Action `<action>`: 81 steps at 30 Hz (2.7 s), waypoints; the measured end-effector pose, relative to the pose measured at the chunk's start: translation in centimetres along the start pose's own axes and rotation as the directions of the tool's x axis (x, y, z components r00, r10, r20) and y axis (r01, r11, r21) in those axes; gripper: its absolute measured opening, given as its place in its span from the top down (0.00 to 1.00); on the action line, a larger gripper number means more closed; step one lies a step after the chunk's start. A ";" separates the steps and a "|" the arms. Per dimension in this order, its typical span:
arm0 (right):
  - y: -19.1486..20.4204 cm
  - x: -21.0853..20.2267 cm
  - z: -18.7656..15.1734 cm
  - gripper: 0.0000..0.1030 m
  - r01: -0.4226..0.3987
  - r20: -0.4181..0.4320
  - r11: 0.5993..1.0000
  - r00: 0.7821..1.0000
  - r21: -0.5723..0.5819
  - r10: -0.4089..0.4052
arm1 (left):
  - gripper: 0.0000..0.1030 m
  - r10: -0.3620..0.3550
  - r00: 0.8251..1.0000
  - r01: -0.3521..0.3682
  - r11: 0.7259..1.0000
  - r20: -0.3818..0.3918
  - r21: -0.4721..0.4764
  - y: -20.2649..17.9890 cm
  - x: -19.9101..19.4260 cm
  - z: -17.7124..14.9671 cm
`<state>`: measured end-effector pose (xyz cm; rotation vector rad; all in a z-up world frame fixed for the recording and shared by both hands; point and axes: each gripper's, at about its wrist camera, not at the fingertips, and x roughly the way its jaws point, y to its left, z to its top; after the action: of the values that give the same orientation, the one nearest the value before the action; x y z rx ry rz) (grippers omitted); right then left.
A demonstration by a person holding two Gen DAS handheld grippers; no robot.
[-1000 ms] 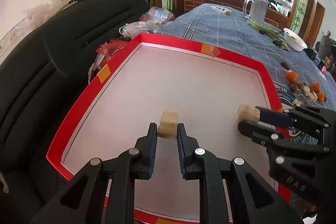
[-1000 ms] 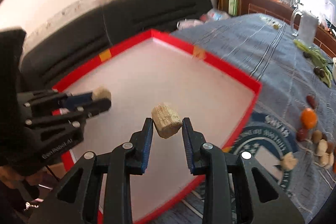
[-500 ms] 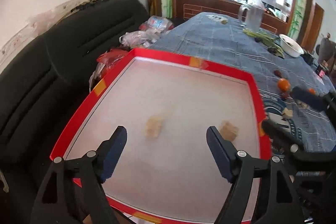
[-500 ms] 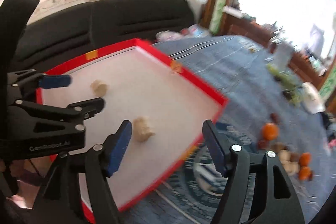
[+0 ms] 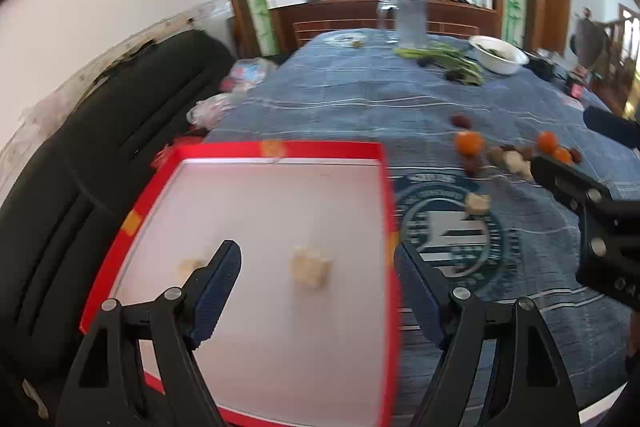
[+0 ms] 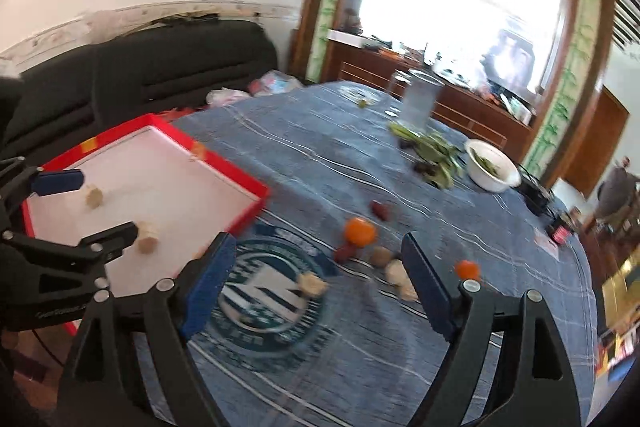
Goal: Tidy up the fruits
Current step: 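Move both grippers back over the table toward the remaining items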
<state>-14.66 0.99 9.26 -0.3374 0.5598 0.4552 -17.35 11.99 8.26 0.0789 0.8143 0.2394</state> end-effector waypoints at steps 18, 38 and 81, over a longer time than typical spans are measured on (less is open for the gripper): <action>-15.1 0.3 -3.3 0.17 0.284 -0.084 0.945 0.958 0.164 -0.273 | 0.23 -0.108 0.993 0.116 0.972 -0.049 0.203 -10.7 1.0 2.0; -19.4 3.6 -5.5 0.17 0.267 -0.159 0.933 0.959 0.239 -0.234 | 0.23 -0.120 0.987 0.142 0.959 -0.106 0.245 -14.8 3.6 3.5; -20.6 7.0 -7.5 0.17 0.097 -0.201 0.944 0.979 0.316 -0.033 | 0.23 -0.069 0.985 0.089 0.988 -0.160 0.124 -8.5 6.1 1.9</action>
<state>-2.35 -17.47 3.00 -0.0830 0.7983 0.2599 -10.39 5.30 3.85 0.1520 0.9857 0.1177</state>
